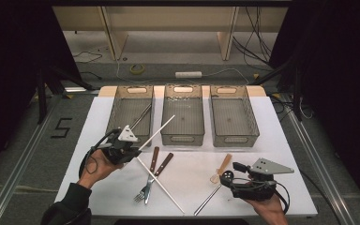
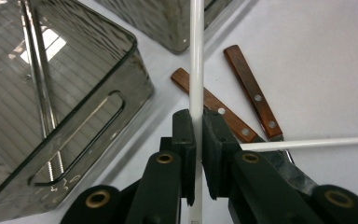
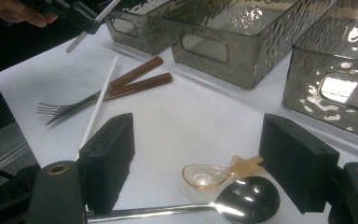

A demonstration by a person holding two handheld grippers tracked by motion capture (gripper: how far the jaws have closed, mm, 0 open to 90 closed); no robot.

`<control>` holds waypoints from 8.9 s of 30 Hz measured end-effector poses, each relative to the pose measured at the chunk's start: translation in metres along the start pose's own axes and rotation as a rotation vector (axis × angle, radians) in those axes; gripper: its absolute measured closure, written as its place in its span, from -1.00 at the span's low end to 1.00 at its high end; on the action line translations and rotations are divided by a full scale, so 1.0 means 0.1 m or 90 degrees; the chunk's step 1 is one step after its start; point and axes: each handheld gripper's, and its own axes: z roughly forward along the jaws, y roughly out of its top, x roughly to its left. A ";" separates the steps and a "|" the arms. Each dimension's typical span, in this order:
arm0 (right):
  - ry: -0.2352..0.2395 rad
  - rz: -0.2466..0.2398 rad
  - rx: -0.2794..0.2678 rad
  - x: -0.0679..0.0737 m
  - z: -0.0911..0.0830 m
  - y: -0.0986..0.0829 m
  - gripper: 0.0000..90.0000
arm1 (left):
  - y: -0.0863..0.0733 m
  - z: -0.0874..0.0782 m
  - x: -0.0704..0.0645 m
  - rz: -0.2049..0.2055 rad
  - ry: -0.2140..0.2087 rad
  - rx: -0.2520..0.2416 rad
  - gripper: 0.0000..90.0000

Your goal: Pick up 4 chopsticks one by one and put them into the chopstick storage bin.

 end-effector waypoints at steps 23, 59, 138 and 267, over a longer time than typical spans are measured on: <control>-0.002 0.009 0.005 -0.03 0.01 -0.01 -0.39 | 0.25 -0.14 0.54 -0.097 0.063 -0.090 0.87; 0.000 0.012 0.006 -0.04 0.02 -0.02 -0.39 | 0.18 0.15 1.23 -0.214 0.152 -0.091 0.86; 0.003 0.003 0.007 -0.01 0.01 -0.01 -0.39 | 0.19 0.10 0.12 0.048 -0.055 0.054 -0.39; 0.001 0.003 0.011 -0.01 0.01 -0.01 -0.39 | 0.18 0.33 -0.11 0.182 -0.124 0.073 0.86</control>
